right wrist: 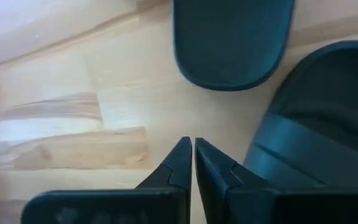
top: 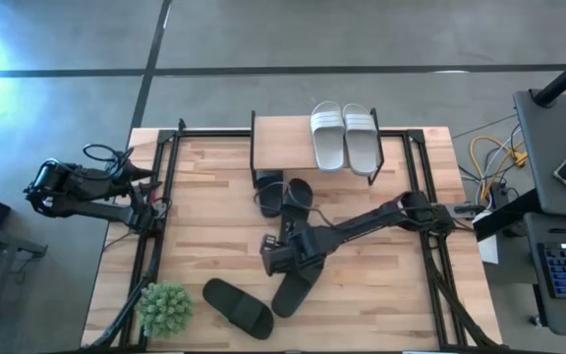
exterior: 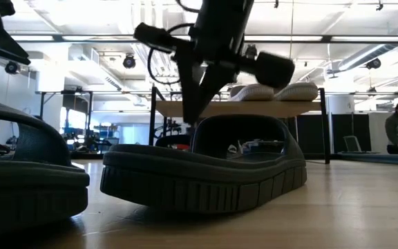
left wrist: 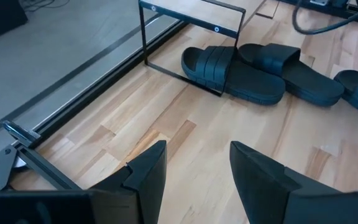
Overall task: Pick and place slides into the shelf
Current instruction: Put the black slide under the shelf
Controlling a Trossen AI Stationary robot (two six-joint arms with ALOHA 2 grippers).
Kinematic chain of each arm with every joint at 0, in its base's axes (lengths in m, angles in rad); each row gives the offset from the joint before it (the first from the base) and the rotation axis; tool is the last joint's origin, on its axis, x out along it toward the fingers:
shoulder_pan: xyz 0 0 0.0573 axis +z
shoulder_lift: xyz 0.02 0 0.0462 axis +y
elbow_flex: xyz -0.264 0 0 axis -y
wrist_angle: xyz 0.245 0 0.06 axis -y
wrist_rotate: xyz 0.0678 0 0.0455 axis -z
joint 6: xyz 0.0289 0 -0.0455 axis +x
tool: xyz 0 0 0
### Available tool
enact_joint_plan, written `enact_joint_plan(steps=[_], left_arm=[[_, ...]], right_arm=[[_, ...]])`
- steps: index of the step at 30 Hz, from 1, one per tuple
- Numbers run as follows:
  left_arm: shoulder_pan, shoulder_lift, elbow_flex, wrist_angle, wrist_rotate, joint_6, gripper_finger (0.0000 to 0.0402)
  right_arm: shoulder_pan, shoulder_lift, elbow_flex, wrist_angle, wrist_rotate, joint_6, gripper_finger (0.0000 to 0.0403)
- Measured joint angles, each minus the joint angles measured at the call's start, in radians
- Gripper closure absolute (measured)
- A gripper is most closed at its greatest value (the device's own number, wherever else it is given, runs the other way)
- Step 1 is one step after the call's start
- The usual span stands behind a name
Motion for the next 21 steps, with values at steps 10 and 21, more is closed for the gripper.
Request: enact_joint_plan(steps=[10, 21], left_arm=[[0.000, 0.000, 0.000, 0.000, 0.000, 0.001, 0.0240], [0.000, 0.000, 0.000, 0.000, 0.001, 0.001, 0.0240]], right_arm=[[-0.011, 0.003, -0.097, 0.120, -0.055, -0.114, 0.0390], [-0.057, 0.005, -0.178, 0.107, -0.047, -0.114, 0.0390]])
